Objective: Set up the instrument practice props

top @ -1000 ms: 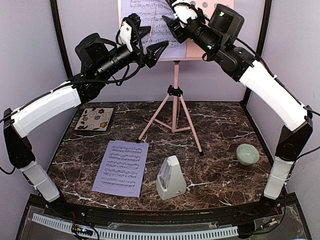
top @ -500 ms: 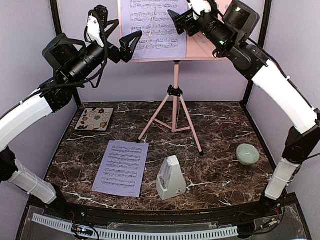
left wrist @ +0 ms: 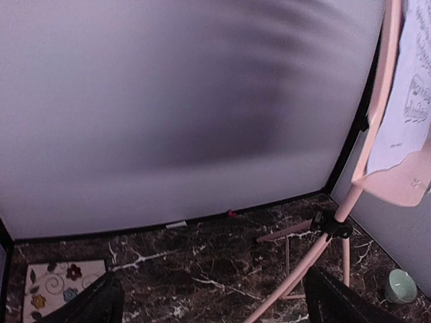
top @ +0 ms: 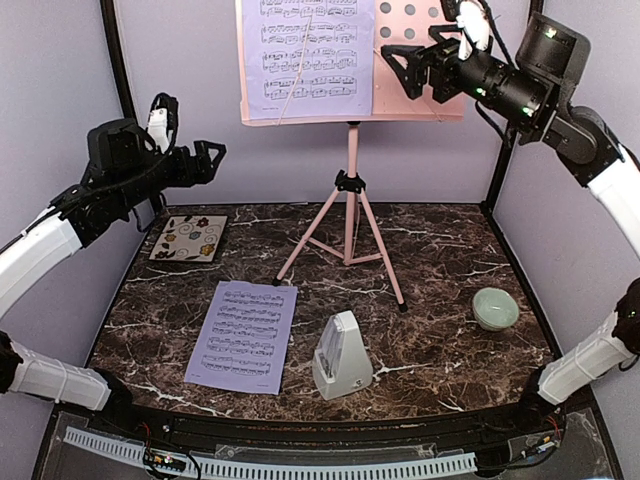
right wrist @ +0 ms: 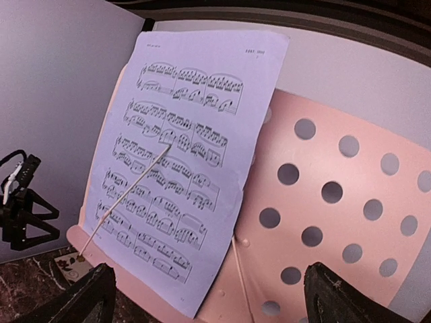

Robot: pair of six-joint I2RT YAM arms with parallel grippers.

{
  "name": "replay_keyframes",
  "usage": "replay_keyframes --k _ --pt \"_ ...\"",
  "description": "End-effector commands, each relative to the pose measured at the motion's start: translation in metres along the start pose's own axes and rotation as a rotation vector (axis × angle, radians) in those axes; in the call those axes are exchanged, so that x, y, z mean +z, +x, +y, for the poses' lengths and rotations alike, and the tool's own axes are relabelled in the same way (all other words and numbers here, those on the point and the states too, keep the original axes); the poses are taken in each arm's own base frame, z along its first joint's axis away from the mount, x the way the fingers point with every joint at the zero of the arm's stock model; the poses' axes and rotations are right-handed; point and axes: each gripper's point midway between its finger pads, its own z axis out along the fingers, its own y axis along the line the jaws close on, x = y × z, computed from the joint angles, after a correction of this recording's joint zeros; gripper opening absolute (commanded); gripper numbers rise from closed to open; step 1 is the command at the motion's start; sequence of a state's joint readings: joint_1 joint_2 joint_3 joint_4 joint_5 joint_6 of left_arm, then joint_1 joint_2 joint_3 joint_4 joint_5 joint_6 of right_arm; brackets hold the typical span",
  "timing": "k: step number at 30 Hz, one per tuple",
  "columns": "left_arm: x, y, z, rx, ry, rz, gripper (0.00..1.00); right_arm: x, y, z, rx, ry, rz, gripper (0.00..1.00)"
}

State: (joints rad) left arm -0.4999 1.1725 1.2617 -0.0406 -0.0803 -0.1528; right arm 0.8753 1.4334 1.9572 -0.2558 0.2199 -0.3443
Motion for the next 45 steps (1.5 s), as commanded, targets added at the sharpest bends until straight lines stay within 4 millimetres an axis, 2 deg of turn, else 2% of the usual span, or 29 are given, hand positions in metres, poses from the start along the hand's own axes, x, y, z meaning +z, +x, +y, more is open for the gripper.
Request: replay_keyframes --k 1,3,4,7,11,15,18,20,22,26,28,32,37,41,45 --pt "-0.008 0.098 0.018 -0.246 -0.050 0.324 0.94 -0.022 0.045 0.022 0.129 -0.086 0.141 0.97" --pt "-0.014 0.130 0.020 -0.348 -0.057 0.422 0.93 -0.033 0.067 0.031 0.178 -0.111 0.196 0.95" --pt "-0.018 0.145 0.021 -0.400 -0.065 0.467 0.92 -0.037 0.086 0.039 0.196 -0.128 0.240 0.94" --pt "-0.030 0.186 0.025 -0.516 -0.099 0.598 0.91 -0.050 0.124 0.056 0.252 -0.169 0.332 0.92" --pt "-0.051 0.238 0.038 -0.661 -0.197 0.787 0.88 -0.061 0.165 0.077 0.285 -0.219 0.435 0.91" --pt "-0.073 0.268 0.028 -0.739 -0.186 0.935 0.83 -0.064 0.196 0.108 0.311 -0.331 0.532 0.88" --pt "-0.088 0.275 0.019 -0.749 -0.152 0.973 0.81 -0.064 0.212 0.133 0.320 -0.444 0.592 0.84" --pt "-0.096 0.280 0.015 -0.693 -0.137 0.998 0.81 -0.062 0.218 0.144 0.324 -0.495 0.608 0.82" --pt "-0.100 0.285 0.002 -0.613 -0.083 1.036 0.79 -0.059 0.221 0.152 0.330 -0.530 0.610 0.81" --pt "-0.109 0.300 -0.050 -0.329 0.063 1.116 0.75 -0.052 0.227 0.164 0.353 -0.569 0.615 0.80" --pt "-0.117 0.312 -0.066 -0.219 0.096 1.153 0.75 -0.050 0.232 0.168 0.364 -0.572 0.621 0.79" --pt "-0.137 0.340 -0.084 -0.012 0.129 1.209 0.77 -0.048 0.242 0.168 0.358 -0.552 0.635 0.79" --pt "-0.154 0.357 -0.114 0.224 0.242 1.180 0.87 -0.049 0.252 0.167 0.352 -0.538 0.656 0.79" --pt "-0.155 0.371 -0.128 0.380 0.280 1.129 0.93 -0.047 0.259 0.161 0.373 -0.521 0.660 0.79" --pt "-0.144 0.384 -0.127 0.437 0.182 1.182 0.92 -0.047 0.265 0.156 0.377 -0.509 0.671 0.79"
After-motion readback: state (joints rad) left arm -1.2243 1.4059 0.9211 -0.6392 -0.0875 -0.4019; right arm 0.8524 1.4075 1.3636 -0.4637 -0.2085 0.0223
